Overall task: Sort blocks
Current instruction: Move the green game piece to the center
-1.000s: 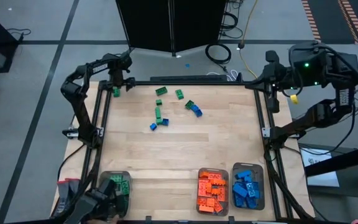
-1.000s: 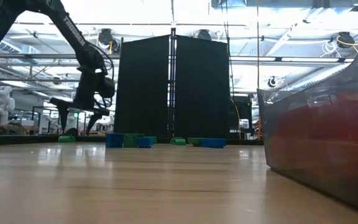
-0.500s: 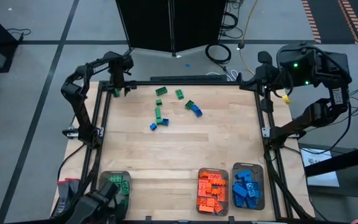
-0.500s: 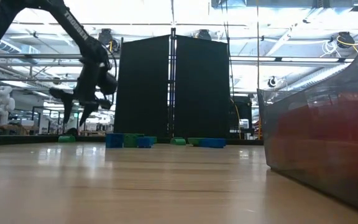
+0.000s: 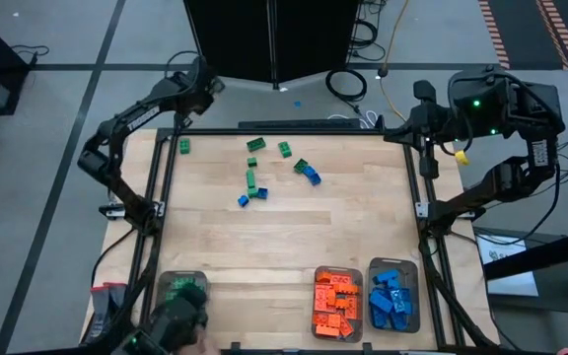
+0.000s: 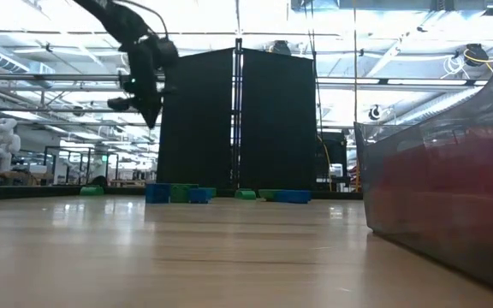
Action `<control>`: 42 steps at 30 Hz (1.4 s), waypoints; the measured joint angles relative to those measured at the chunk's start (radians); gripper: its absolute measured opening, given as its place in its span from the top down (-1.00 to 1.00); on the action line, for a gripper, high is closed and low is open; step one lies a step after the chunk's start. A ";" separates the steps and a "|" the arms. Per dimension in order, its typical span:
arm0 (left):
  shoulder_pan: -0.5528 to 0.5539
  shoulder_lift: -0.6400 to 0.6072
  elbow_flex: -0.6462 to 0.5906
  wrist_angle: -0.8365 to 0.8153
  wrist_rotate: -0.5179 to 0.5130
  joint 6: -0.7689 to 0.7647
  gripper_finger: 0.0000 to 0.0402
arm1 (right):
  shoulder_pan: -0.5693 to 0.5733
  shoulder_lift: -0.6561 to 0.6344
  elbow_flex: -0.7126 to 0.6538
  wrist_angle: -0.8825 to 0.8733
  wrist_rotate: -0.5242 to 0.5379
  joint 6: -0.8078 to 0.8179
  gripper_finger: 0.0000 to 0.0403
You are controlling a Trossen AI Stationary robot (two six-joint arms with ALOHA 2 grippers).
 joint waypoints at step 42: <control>0.173 0.118 -0.182 -0.330 -0.100 -0.451 1.00 | 0.000 -0.149 -0.147 0.007 -0.002 0.045 1.00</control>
